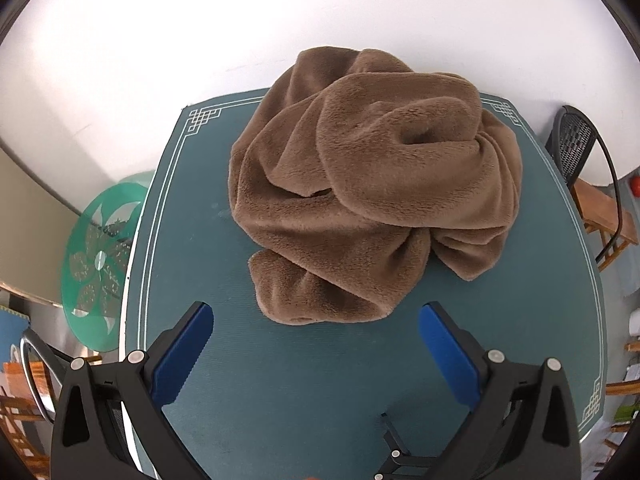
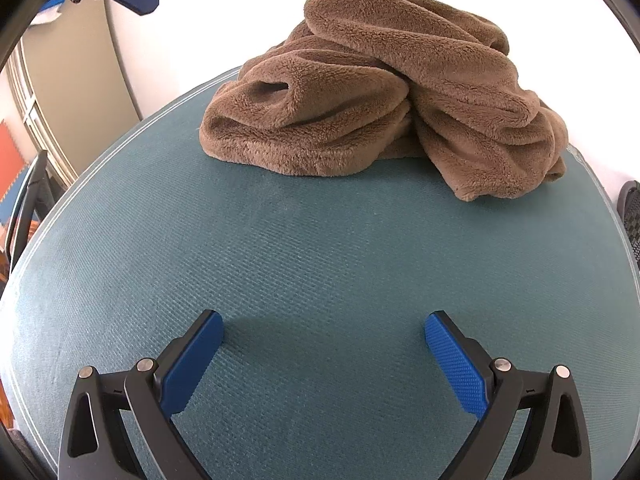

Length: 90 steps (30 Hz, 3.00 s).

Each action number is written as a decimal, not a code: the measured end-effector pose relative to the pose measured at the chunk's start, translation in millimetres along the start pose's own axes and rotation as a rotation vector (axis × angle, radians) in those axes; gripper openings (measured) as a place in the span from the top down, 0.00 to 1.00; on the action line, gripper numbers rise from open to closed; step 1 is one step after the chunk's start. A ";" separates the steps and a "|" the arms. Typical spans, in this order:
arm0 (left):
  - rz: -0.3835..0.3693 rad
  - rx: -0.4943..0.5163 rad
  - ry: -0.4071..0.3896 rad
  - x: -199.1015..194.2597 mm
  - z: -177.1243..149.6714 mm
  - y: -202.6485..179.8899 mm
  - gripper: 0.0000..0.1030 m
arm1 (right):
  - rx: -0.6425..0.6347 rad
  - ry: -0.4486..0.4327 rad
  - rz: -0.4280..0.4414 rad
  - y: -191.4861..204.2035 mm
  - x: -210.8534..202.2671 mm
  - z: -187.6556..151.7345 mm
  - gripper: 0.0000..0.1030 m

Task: Fold clothes
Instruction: 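Move both grippers toward the crumpled brown fleece blanket, then grasp a blanket edge with the right gripper while the left gripper grasps another edge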

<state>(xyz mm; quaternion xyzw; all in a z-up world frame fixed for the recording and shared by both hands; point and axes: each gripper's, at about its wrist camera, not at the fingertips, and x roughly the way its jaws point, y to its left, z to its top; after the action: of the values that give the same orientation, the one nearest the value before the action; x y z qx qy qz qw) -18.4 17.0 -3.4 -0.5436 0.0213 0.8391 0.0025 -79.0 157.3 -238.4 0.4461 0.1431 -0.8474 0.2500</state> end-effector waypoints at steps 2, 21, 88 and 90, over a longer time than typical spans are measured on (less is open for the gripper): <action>-0.001 -0.006 0.009 2.8 0.2 2.4 0.00 | -0.001 -0.001 -0.001 1.3 0.7 -0.1 0.01; 0.018 -0.047 0.012 21.0 22.3 18.7 0.00 | 0.048 0.087 -0.078 -63.4 14.2 59.7 0.01; -0.362 0.236 0.006 134.6 234.5 21.0 0.00 | 0.410 -0.212 0.091 -189.0 -67.6 148.1 0.79; -0.374 0.211 0.014 134.5 234.3 17.4 0.00 | 0.429 -0.206 0.056 -190.0 -64.1 150.1 0.76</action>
<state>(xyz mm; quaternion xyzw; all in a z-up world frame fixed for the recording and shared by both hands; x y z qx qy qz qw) -287.6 6.2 -29.9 -0.5406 0.0076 0.8133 0.2150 -255.9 264.9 -97.4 0.4041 -0.0789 -0.8921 0.1862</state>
